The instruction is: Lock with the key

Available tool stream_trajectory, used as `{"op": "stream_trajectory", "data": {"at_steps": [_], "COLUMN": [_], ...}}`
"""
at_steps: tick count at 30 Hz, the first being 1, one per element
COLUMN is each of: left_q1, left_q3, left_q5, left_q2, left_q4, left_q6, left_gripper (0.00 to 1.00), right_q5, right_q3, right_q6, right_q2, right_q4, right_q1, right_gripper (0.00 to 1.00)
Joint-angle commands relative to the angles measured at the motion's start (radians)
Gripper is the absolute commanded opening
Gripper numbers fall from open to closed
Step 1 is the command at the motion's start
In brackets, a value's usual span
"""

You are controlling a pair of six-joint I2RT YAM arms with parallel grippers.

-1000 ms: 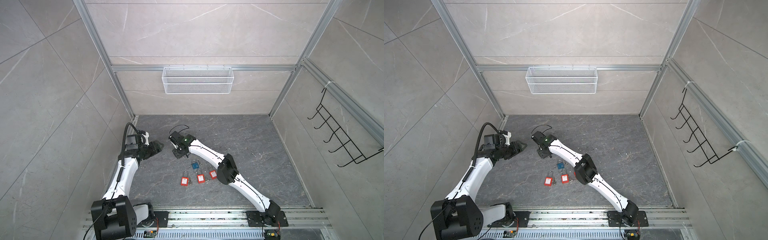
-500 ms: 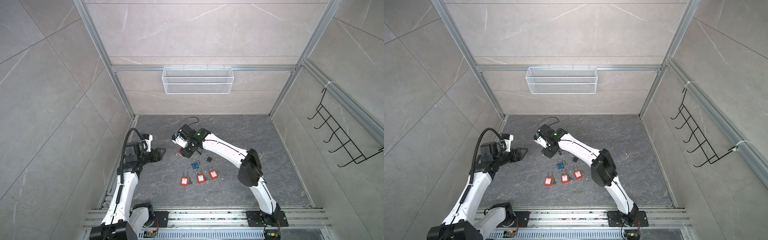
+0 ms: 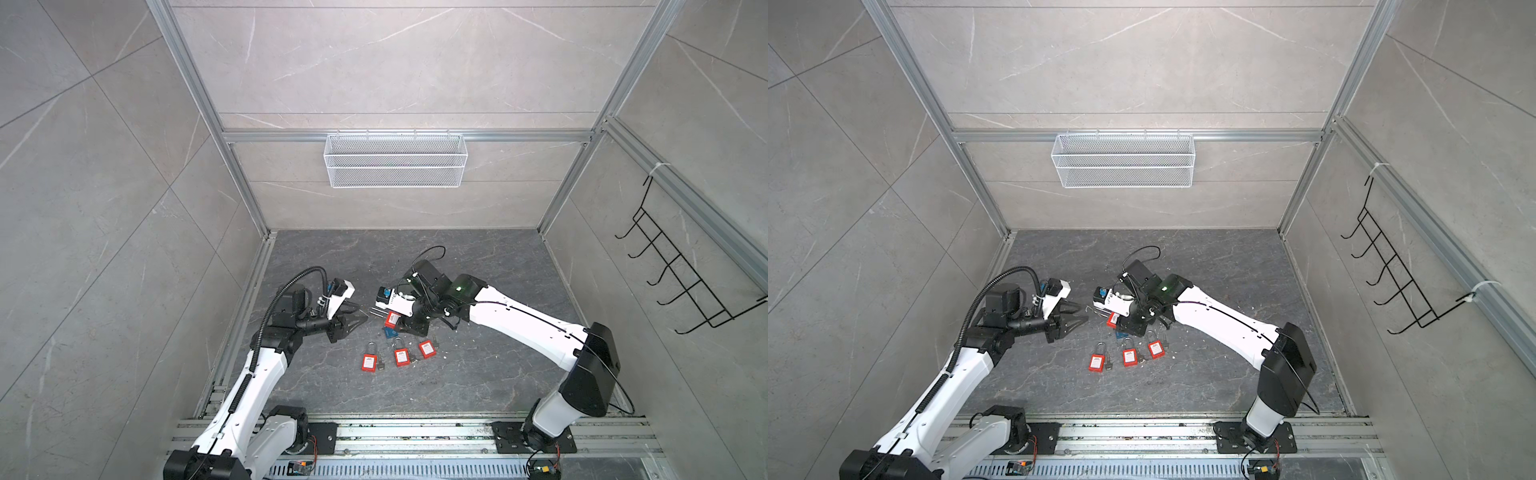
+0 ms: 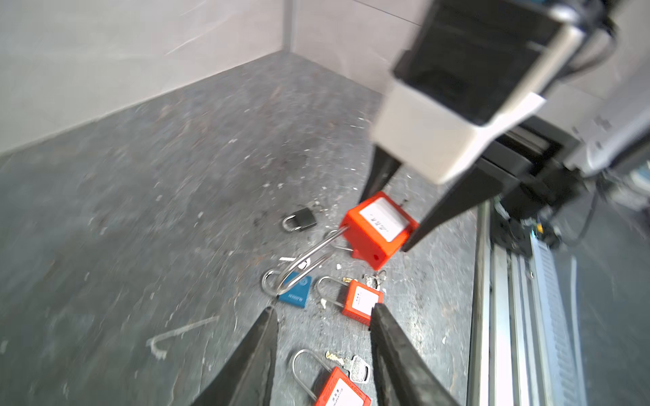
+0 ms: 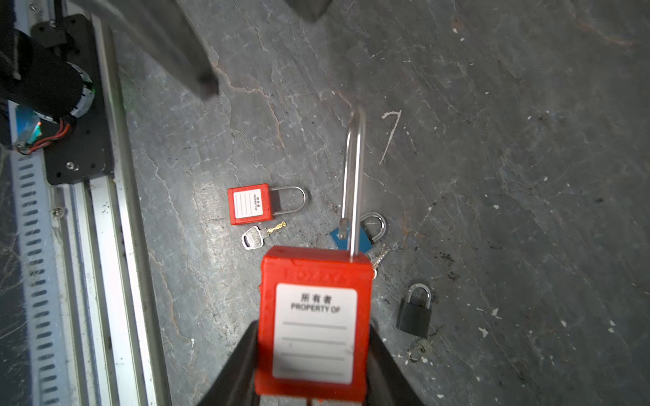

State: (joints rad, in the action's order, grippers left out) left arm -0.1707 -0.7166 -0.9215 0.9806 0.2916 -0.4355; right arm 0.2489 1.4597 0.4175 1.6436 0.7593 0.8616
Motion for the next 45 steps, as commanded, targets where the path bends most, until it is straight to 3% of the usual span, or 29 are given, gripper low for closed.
{"op": "stream_trajectory", "data": {"at_steps": [1,11,23,35,40,43,45], "left_q1": [-0.049,-0.084,-0.142,-0.158,-0.161,-0.161,-0.162], "left_q3": [-0.078,-0.091,-0.120,-0.133,-0.138,-0.147,-0.150], "left_q5": [-0.081,0.026,0.007,-0.069,-0.108,-0.138,-0.153], "left_q2": [0.044,0.076,0.124,0.156,0.178,0.182,0.184], "left_q4": [0.075,0.130,0.206,0.228,0.238,0.249,0.254], "left_q6": [-0.213,-0.330,-0.386,-0.391,-0.393,-0.388,-0.385], "left_gripper": [0.47,0.51,0.47,0.19,0.00,0.00,0.00], "right_q5": [0.051,0.109,0.110,0.117,0.110,0.109,0.083], "right_q3": [-0.029,-0.051,-0.058,-0.050,-0.026,-0.001,0.002], "right_q6": [0.021,0.073,0.129,0.154,0.165,0.167,0.163], "right_q2": [-0.061,-0.101,-0.128,-0.136,-0.119,-0.107,-0.106], "right_q4": [0.015,0.066,0.098,0.109,0.135,0.162,0.154], "right_q1": [-0.001,-0.001,0.000,0.001,0.001,-0.001,0.001], "right_gripper": [0.23,0.22,0.22,0.22,0.22,0.26,0.35]}}
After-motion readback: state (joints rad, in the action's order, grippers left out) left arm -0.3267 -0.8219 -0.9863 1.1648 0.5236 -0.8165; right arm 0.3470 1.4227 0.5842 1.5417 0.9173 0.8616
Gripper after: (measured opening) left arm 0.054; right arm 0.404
